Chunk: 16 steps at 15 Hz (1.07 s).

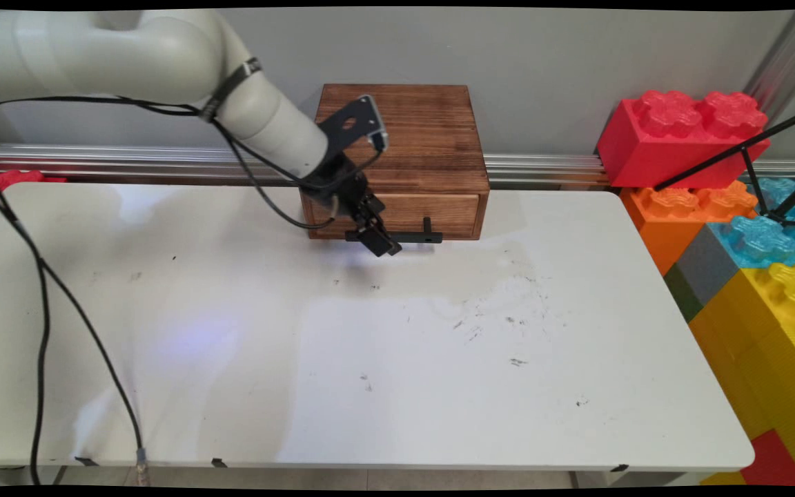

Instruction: Open the drawer

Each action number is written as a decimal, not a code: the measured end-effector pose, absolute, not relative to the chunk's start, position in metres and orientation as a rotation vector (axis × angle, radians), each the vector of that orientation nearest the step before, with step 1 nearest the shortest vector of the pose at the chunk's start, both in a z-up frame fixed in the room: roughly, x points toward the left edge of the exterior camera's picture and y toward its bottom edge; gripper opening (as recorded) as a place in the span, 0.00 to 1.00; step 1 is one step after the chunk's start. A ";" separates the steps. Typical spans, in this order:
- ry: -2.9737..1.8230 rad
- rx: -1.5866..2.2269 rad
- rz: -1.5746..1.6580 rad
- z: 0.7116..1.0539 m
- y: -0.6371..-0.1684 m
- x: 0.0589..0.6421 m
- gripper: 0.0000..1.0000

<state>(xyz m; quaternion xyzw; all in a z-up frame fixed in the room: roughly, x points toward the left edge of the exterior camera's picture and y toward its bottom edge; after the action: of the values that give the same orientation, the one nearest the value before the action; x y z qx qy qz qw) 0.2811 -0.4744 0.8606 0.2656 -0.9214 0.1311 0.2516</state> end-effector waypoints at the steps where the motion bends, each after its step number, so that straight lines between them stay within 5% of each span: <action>1: -2.518 0.717 0.355 0.859 -0.478 0.277 1.00; 16: -2.688 0.615 0.331 0.827 -0.521 0.251 1.00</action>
<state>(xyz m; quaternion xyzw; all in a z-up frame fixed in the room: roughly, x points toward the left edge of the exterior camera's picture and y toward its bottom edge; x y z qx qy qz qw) 0.2512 -0.5209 0.8274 0.2179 -0.9518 0.1172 0.1813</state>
